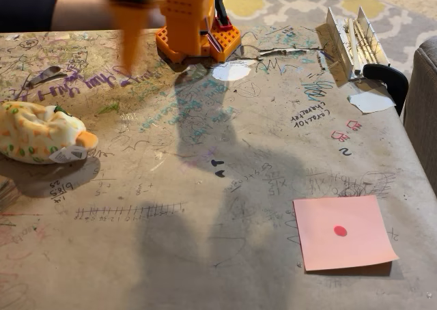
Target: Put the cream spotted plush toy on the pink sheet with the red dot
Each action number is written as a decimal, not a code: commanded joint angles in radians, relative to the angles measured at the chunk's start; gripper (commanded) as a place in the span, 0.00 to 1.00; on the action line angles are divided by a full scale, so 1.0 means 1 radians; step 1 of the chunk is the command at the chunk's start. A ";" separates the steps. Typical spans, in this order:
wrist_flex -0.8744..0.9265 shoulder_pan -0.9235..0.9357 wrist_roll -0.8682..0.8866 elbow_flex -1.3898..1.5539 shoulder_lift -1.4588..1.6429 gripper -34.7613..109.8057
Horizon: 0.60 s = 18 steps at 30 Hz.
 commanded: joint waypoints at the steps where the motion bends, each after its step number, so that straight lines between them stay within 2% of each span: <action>1: -0.071 0.169 -0.095 -0.190 -0.207 0.34; 3: -0.035 0.199 -0.144 -0.253 -0.287 0.42; 6: 0.000 0.229 -0.179 -0.293 -0.339 0.46; 18: -0.011 0.249 -0.204 -0.310 -0.572 0.51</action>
